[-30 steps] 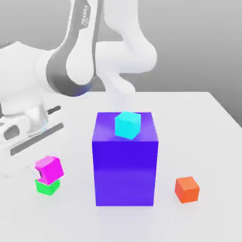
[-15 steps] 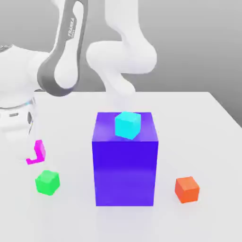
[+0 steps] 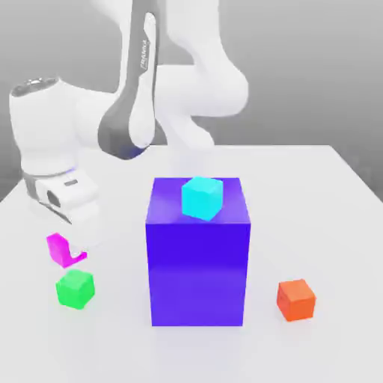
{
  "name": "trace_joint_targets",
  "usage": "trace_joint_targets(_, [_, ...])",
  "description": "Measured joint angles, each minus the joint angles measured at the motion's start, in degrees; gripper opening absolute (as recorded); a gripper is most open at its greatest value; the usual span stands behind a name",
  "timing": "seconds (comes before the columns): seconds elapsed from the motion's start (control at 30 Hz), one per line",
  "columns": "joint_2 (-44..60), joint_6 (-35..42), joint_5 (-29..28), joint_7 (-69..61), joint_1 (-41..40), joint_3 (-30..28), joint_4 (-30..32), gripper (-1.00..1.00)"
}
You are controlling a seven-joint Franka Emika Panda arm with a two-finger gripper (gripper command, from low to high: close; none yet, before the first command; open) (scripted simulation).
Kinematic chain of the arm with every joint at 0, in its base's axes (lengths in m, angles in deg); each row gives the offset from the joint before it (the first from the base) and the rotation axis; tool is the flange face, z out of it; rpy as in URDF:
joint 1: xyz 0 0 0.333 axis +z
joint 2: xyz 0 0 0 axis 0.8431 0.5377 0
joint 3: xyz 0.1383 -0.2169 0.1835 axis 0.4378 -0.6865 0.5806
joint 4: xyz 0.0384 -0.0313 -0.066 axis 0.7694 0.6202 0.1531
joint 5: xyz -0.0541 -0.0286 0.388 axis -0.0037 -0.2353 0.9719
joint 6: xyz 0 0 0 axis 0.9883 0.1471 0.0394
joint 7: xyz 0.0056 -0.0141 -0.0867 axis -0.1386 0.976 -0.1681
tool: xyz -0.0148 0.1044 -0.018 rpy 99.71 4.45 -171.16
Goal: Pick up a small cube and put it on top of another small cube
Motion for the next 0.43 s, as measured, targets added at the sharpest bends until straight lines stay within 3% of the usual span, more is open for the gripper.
trace_joint_targets(0.33, [8.39, -7.75, 9.81, -6.99, -0.22, 2.13, 0.20, -1.00])
trace_joint_targets(0.37, [9.26, -8.61, 10.70, -7.61, -0.52, 2.59, 0.30, 1.00])
trace_joint_targets(0.43, [9.26, -8.61, 10.70, -7.61, -0.52, 2.59, 0.30, 1.00])
